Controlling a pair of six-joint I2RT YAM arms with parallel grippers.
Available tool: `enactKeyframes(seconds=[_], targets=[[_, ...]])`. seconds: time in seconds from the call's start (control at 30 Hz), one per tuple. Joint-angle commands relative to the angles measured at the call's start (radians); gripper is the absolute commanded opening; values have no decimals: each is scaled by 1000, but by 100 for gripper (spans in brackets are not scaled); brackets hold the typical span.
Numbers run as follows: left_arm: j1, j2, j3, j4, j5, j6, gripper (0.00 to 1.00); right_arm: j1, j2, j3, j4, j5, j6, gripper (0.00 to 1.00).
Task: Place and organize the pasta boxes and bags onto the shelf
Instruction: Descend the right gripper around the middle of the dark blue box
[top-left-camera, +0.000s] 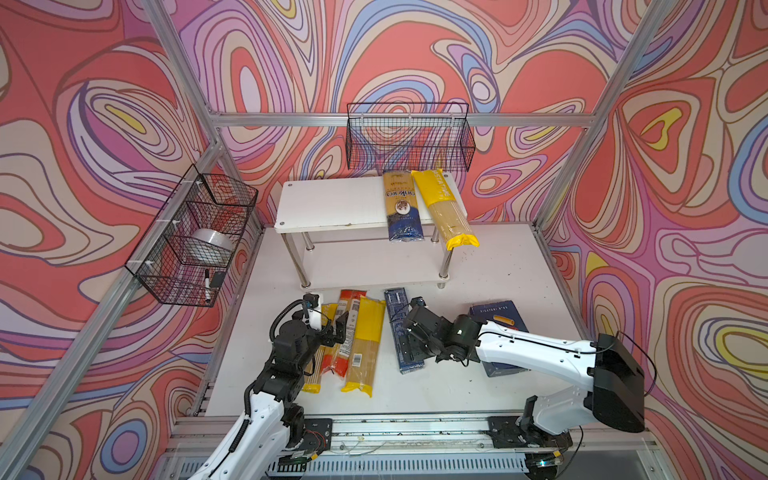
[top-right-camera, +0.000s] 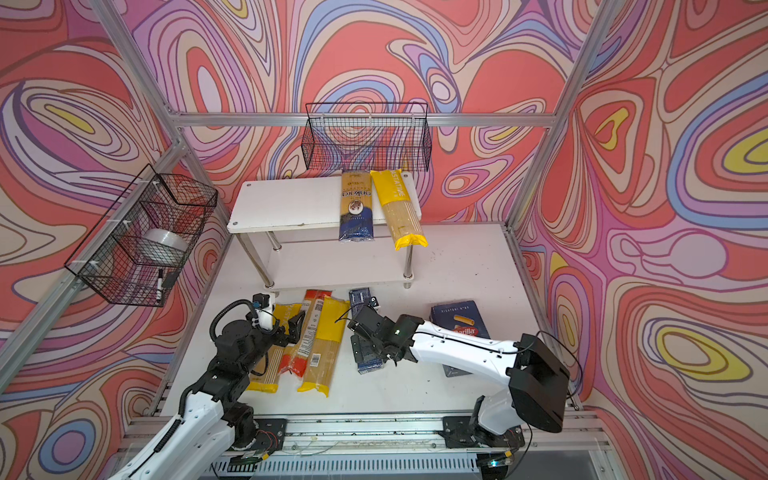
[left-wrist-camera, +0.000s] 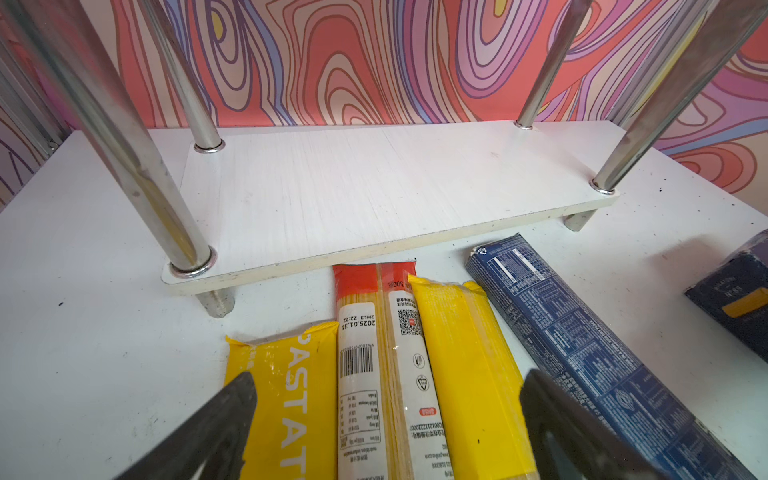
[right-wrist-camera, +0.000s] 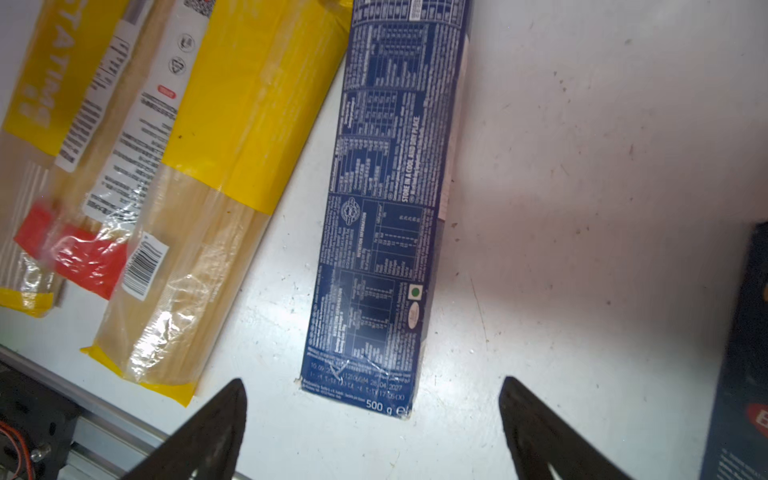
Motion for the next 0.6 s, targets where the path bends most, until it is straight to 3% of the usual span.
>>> enactKeyframes(seconds=[0.0, 0.57], targets=[[-1, 4, 15, 23, 4, 4, 100, 15, 34, 8, 10, 31, -9, 98], [0, 57, 38, 27, 12, 7, 100, 24, 108, -75, 154, 58, 8, 98]])
